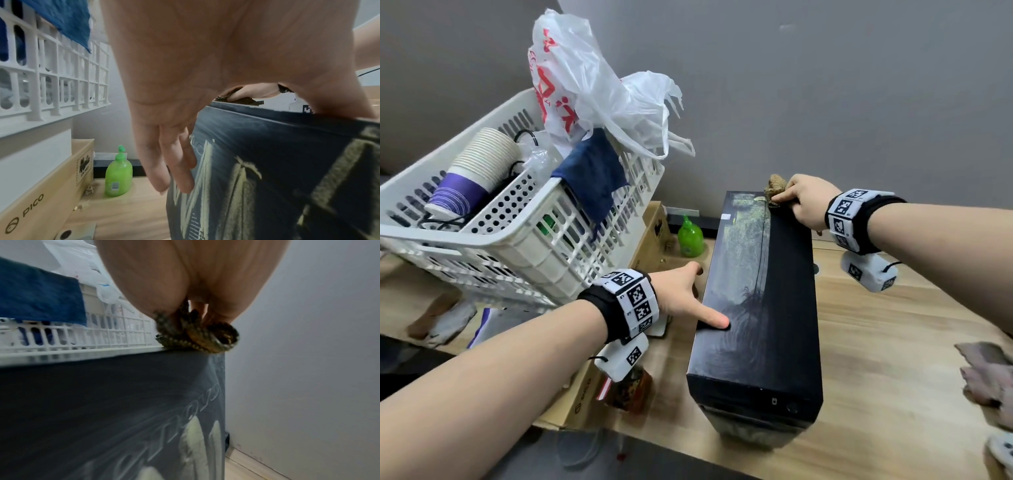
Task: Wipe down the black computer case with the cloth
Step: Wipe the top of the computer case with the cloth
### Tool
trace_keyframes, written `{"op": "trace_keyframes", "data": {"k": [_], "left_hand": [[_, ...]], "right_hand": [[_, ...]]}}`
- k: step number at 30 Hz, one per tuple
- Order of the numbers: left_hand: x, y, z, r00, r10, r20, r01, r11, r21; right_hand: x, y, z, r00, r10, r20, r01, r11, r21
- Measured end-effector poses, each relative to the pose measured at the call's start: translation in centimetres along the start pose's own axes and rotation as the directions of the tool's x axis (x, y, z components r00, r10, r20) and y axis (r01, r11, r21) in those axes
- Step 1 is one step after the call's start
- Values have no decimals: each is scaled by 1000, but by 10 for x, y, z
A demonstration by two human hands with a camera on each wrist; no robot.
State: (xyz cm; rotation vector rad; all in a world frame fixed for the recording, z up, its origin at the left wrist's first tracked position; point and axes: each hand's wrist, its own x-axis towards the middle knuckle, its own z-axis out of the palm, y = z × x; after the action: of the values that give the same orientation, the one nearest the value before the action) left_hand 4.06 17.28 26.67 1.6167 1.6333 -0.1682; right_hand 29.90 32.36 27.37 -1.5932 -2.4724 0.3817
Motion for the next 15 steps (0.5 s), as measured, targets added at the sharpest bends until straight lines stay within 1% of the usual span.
{"op": "trace_keyframes", "data": {"k": [3,6,9,13,15], "left_hand": [[-5,3,-2,999,18,-30,-17,999,37],[-6,4,-2,999,18,-48,-14,997,81],[-4,3,-2,998,16,-64,-7,991,131],[-1,4,-4,996,24,-82,-7,981,194],[0,4,-6,996,44,-81,-26,977,211]], "right_hand": [[-20,-17,4,998,-58,31,56,996,64],[-50,-40,8,983,-160,88,147,980,137],[-84,-66,9,952,-253,171,223,959,174],[-123,-98,13,894,-337,296,291,938,189],[-133,-105,15,876,-362,320,318,930,181]]}}
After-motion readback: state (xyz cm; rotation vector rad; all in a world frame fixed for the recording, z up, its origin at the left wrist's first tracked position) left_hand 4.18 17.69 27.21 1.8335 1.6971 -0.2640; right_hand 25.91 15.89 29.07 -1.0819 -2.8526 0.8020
